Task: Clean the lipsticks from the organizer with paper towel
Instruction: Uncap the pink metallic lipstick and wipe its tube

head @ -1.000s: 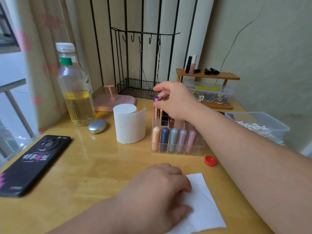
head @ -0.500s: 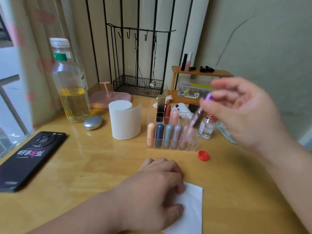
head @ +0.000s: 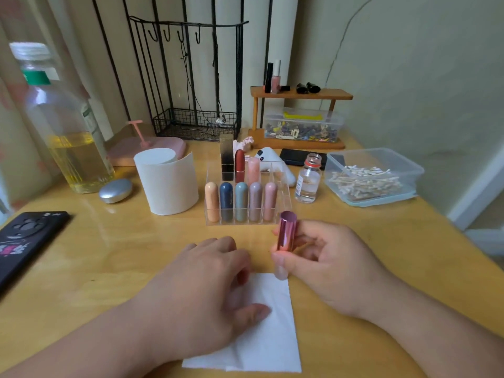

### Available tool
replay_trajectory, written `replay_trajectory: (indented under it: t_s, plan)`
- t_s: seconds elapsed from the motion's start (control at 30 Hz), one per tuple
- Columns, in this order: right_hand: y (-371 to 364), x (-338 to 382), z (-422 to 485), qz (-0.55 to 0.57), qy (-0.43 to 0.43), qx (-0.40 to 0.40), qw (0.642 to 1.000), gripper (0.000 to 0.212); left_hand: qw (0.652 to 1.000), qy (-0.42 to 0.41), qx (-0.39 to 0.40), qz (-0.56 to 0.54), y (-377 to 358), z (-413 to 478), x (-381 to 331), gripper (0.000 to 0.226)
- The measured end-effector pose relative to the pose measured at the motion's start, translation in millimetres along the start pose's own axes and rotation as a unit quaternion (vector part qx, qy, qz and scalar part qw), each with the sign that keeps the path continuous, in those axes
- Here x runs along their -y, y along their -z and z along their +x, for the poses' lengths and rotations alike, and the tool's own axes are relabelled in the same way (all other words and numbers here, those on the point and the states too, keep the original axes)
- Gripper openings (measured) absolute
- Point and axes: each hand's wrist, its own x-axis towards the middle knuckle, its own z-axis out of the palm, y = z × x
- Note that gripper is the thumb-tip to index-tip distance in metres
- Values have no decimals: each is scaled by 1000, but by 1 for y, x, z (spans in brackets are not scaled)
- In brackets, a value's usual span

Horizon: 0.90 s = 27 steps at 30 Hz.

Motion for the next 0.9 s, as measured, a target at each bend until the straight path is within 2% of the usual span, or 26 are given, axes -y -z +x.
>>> replay_trajectory:
  t_s: [0.13,0.23,0.27,0.33,0.4,0.53,0.6,0.73,0.9]
  plan:
    - [1,7,0,81,14,-28,996,4,998,-15,-57,19,-1,0,-2,49]
    - [-4,9,-3,169,-40,0,985,18,973,-39,-194,-122,1,-1,-12,51]
    - [-6,10,-4,211,-64,11,975,24,961,-35,-218,-170,0,-2,-16,51]
    - [-10,13,-6,292,-102,29,950,31,945,-8,-209,-251,-5,-3,-23,49]
    - [-11,14,-7,332,-108,51,936,29,937,10,-184,-296,-13,-1,-23,39]
    - [-12,13,-8,231,-96,55,967,18,930,5,-163,-330,-21,6,-16,19]
    - [-11,16,-7,232,-97,35,967,16,935,-8,-154,-318,-22,7,-15,14]
    - [-3,20,-7,250,-70,-7,966,16,941,-26,-133,-309,-22,6,-14,17]
    - [-3,20,-10,211,-5,29,977,17,948,-44,-96,-301,-21,7,-17,20]
